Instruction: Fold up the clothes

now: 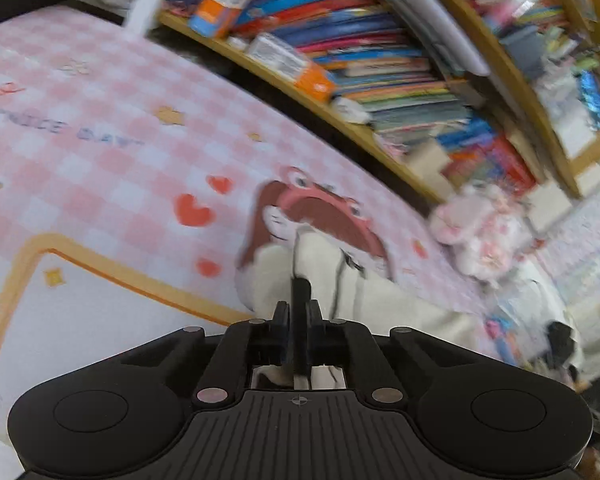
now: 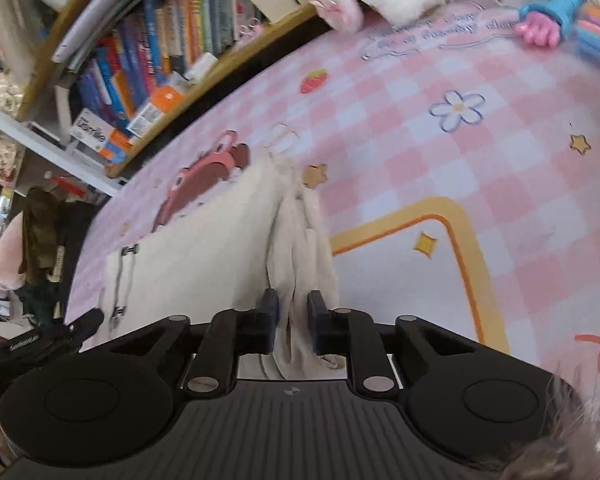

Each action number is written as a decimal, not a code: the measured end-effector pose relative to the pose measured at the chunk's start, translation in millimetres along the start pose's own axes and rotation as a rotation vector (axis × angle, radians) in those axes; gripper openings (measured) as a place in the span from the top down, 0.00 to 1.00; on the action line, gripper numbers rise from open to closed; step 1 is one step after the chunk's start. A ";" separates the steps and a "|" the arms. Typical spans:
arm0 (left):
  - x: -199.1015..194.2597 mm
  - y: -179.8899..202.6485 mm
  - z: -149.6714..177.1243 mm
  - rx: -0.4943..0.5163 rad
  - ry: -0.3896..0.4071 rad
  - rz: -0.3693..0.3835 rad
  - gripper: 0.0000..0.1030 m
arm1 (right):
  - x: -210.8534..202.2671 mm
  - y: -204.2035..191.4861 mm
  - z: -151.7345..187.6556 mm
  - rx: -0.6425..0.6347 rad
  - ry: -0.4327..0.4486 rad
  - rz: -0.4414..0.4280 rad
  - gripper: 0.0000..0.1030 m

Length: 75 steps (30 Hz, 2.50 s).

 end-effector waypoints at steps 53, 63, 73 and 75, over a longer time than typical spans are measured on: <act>21.6 46.4 34.8 0.196 -0.089 -0.018 0.81 | 23.5 -33.3 6.1 -0.162 -0.034 0.079 0.77; 13.2 43.2 47.9 0.202 -0.155 -0.015 0.82 | 4.3 -37.8 16.6 -0.231 -0.037 0.077 0.80; 16.7 21.9 52.0 0.117 -0.184 -0.031 0.63 | -3.4 -18.9 35.1 -0.094 -0.074 0.055 0.64; 17.2 19.1 50.6 0.087 -0.180 -0.017 0.62 | -2.5 -17.0 36.2 -0.085 -0.072 0.054 0.61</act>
Point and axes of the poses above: each gripper's, at about its wrist camera, not at the fingertips, and x roughly the way its jaws point, y to its right, z to its underside, the point moved 8 cm from there along x, roughly the way its jaws point, and after that the axes turned 15 degrees about -x, right-handed, at the moved point
